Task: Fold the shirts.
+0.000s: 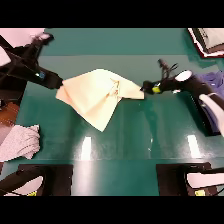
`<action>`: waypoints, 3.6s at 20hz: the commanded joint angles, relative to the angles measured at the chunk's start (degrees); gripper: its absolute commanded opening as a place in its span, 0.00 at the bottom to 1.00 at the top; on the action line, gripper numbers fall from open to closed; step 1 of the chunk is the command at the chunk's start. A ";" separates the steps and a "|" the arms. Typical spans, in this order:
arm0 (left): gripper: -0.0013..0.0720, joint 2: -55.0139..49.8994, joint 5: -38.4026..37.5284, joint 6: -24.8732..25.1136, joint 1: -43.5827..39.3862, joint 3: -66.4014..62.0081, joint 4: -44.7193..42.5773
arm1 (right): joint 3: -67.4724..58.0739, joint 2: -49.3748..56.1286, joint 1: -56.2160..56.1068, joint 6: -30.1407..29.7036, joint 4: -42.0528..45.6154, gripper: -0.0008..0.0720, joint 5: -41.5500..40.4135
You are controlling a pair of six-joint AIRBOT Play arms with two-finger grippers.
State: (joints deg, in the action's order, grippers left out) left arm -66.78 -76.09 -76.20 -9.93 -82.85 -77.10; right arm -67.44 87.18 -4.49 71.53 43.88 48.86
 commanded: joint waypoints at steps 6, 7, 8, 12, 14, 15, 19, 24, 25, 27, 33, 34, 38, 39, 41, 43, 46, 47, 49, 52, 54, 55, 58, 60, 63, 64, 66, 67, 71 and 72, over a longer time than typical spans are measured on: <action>0.05 8.02 -2.14 -0.55 0.04 -24.85 -4.74 | -6.97 -34.97 15.61 -0.46 -0.35 0.03 2.75; 0.05 9.11 -2.91 -0.85 0.04 -27.08 -4.70 | -10.25 -37.33 16.98 -0.46 -0.33 0.03 4.57; 0.05 10.12 -3.69 -1.64 0.04 -29.07 -4.68 | -13.92 -39.41 18.25 -0.39 -0.33 0.03 6.47; 0.05 13.64 -4.15 -1.99 0.04 -36.28 -2.82 | -26.67 -44.63 23.10 1.53 -0.24 0.03 11.34; 0.05 15.69 -2.89 -3.28 0.04 -36.92 -0.13 | -32.48 -45.68 26.82 1.81 -0.24 0.03 13.81; 0.05 16.83 -2.73 -3.34 0.04 -36.92 0.92 | -35.19 -45.70 29.11 2.23 -0.26 0.03 15.30; 0.05 17.57 -3.96 -3.98 0.04 -36.70 0.72 | -47.89 -40.79 40.13 6.62 -0.42 0.02 26.25; 0.05 12.59 -5.20 -3.89 0.04 -23.89 -0.11 | -51.08 -29.05 35.80 12.07 -0.66 0.02 34.38; 0.05 10.62 -5.07 -3.80 0.04 -20.06 -0.31 | -47.50 -27.08 31.54 12.09 -0.04 0.02 35.50; 0.05 5.38 -4.04 -3.10 0.04 -13.44 -2.14 | -40.44 -22.58 22.18 12.20 4.46 0.02 35.50; 0.05 -15.61 7.91 -2.86 0.90 -8.41 -3.96 | -29.70 -7.17 6.75 14.40 17.84 0.03 18.60; 0.05 -17.84 10.60 -2.89 1.31 -8.44 -3.67 | -29.88 -4.98 5.33 14.40 19.15 0.03 15.23; 0.05 -21.97 17.77 -2.91 1.99 -8.46 -3.89 | -33.92 2.54 3.56 14.49 20.57 0.03 8.11; 0.24 -21.97 18.69 -2.91 2.51 -8.46 -3.74 | -35.15 3.89 3.56 14.53 20.50 0.05 8.44; 0.71 -21.97 17.86 -3.50 4.35 -8.76 -3.65 | -37.51 5.86 4.59 14.60 20.02 0.51 11.82; 0.70 -21.97 13.66 -3.43 7.69 -9.90 -2.93 | -38.66 6.14 5.62 14.56 19.82 0.49 16.92; 0.70 -22.16 2.91 0.02 15.02 -9.90 3.48 | -35.98 3.78 7.63 10.08 13.00 0.40 26.45; 0.70 -22.27 -0.26 1.73 17.57 -9.16 5.97 | -33.57 2.45 8.11 8.44 11.08 0.40 29.44; 0.70 -22.27 -3.23 3.19 22.95 -5.86 10.82 | -27.52 -0.79 8.15 6.73 10.64 0.40 33.07; 0.70 -22.27 -3.89 5.57 28.96 2.16 13.27 | -16.39 -6.49 8.13 6.19 10.56 0.40 33.53; 0.70 -22.27 -2.27 8.61 30.60 7.41 13.29 | -9.68 -10.05 8.13 6.14 10.12 0.40 32.74; 0.70 -22.27 -0.76 9.46 30.80 9.51 13.29 | -6.80 -11.67 8.15 6.16 9.57 0.40 32.15; 0.70 -23.15 1.14 12.33 30.25 12.41 14.40 | -0.74 -15.58 8.17 6.19 9.57 0.40 31.12; 0.70 -25.05 0.76 12.39 29.40 12.44 14.78 | 2.45 -17.79 8.17 6.19 9.60 0.40 30.27; 0.70 -27.39 -0.26 12.66 26.67 12.44 14.73 | 6.03 -20.94 8.17 6.21 9.60 0.40 30.12; 0.70 -27.96 -0.44 12.66 25.57 12.44 14.73 | 7.10 -22.03 8.17 6.23 9.68 0.40 30.16; 0.70 -28.06 -0.52 12.59 24.35 12.41 14.58 | 8.74 -24.33 8.20 6.64 9.68 0.40 30.16; 0.70 -28.04 -0.94 11.82 24.26 12.41 14.53 | 9.62 -25.53 8.20 7.06 9.79 0.40 30.16; 0.05 -27.93 -2.80 11.63 24.26 12.35 15.08 | 18.12 -31.65 10.58 13.90 10.40 0.40 29.68; 0.05 -27.76 -2.86 11.50 24.26 12.07 15.30 | 21.35 -33.75 11.67 16.26 10.86 0.40 28.98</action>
State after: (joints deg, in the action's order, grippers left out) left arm -94.70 -77.67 -64.36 14.57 -70.48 -62.70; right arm -52.25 57.80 5.45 82.50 54.00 78.74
